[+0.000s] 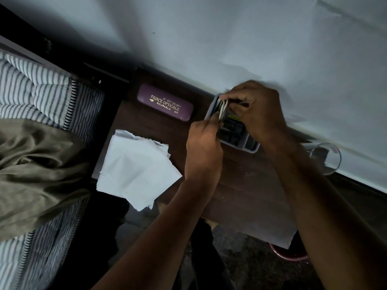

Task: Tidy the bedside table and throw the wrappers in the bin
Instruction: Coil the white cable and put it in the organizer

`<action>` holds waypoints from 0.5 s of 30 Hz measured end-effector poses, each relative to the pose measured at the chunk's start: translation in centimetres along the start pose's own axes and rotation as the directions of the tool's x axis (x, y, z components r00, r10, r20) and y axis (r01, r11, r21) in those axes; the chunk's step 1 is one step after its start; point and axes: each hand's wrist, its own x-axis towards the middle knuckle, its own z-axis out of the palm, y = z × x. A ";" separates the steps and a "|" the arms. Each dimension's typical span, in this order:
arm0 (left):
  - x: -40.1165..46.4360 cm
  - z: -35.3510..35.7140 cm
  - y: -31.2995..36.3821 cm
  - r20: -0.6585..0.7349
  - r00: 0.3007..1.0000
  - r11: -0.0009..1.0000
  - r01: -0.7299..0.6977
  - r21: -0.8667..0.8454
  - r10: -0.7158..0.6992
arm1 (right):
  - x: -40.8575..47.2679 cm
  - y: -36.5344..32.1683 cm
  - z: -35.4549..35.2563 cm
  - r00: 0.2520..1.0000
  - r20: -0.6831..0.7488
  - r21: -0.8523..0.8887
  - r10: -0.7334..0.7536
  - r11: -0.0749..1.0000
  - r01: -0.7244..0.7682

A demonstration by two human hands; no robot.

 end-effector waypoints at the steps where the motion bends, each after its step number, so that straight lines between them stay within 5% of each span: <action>1: -0.2 0.0 0.1 0.011 1.000 1.000 -0.018 0.007 0.017 | 0.1 0.1 0.0 1.000 -0.004 0.012 0.009 1.000 -0.009; 5: -0.2 -0.3 -0.4 -0.050 0.998 0.995 -0.019 0.099 0.024 | 0.2 0.5 -0.2 1.000 0.000 0.010 -0.004 1.000 0.004; 11: 0.4 -0.9 -0.9 -0.038 0.995 0.956 0.080 -0.282 -0.094 | -0.3 0.6 -0.2 1.000 0.003 0.070 0.014 0.997 -0.014; 15: 0.1 -1.6 -1.1 -0.038 0.997 0.980 0.053 -0.190 -0.061 | -0.3 0.6 0.1 0.999 0.036 0.103 0.032 0.994 -0.036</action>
